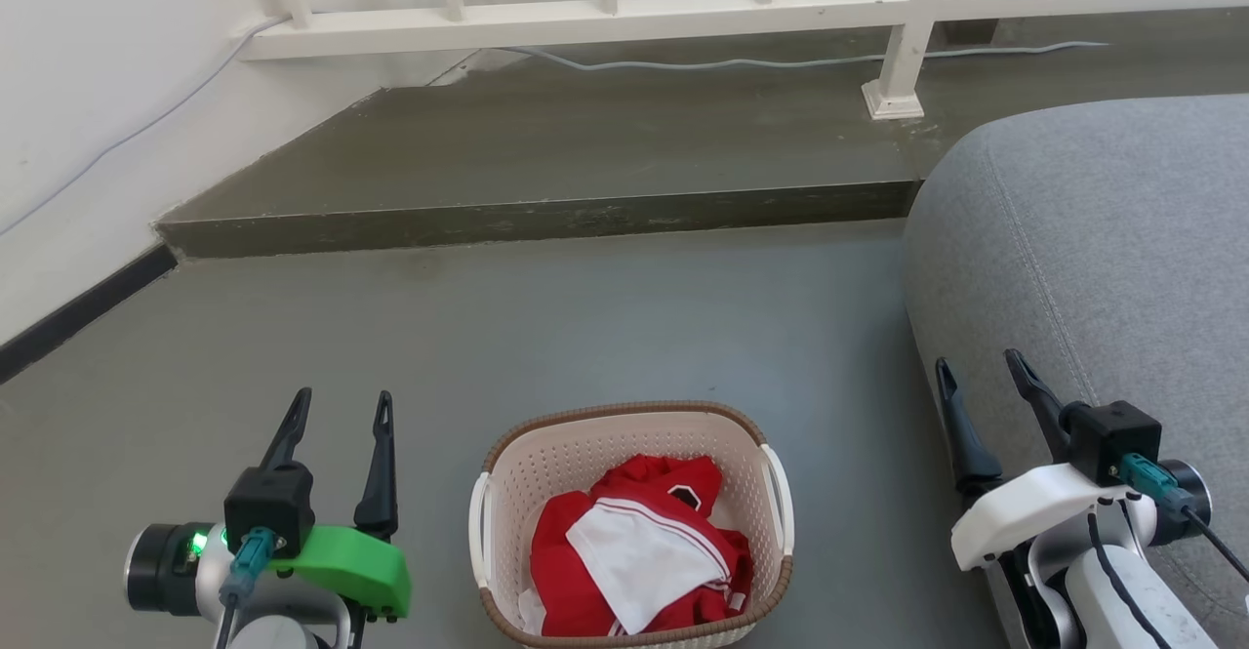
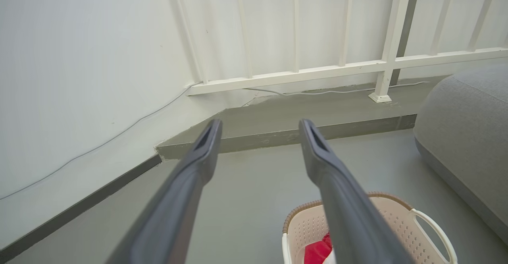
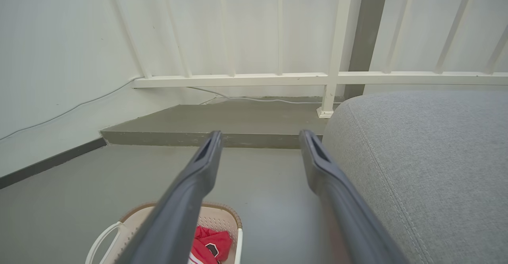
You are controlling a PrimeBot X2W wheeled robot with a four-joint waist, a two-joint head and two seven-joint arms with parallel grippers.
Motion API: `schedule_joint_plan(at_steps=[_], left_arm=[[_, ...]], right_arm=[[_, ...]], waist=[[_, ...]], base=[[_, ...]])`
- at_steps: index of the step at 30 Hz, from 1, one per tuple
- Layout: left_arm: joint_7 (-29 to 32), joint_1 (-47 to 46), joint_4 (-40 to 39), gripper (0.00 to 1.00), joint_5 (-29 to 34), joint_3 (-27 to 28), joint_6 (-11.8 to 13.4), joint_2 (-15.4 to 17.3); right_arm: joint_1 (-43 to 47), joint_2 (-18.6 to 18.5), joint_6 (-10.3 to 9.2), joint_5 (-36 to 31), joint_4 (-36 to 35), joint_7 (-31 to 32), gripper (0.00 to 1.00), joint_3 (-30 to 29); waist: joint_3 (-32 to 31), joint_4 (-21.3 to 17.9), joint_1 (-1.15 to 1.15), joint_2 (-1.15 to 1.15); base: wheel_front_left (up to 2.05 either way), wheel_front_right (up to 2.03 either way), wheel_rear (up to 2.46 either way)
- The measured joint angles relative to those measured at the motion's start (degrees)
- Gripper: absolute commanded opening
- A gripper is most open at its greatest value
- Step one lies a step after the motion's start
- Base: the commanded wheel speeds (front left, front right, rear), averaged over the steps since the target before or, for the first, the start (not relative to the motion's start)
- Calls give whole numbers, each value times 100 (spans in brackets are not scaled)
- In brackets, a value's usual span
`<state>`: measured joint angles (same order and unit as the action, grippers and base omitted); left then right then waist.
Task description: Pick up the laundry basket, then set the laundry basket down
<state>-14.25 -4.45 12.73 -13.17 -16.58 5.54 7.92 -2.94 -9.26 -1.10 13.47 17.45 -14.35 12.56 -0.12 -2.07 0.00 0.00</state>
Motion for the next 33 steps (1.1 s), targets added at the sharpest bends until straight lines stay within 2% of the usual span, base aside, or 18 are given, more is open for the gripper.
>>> schedule_joint_plan(at_steps=[33], left_arm=[[0,98,249,100,-78,8,0,-69]], right_arm=[[-2,52,159,-45,145,0,100,-162]], waist=[[62,47,0,0]], base=[[0,0,0]])
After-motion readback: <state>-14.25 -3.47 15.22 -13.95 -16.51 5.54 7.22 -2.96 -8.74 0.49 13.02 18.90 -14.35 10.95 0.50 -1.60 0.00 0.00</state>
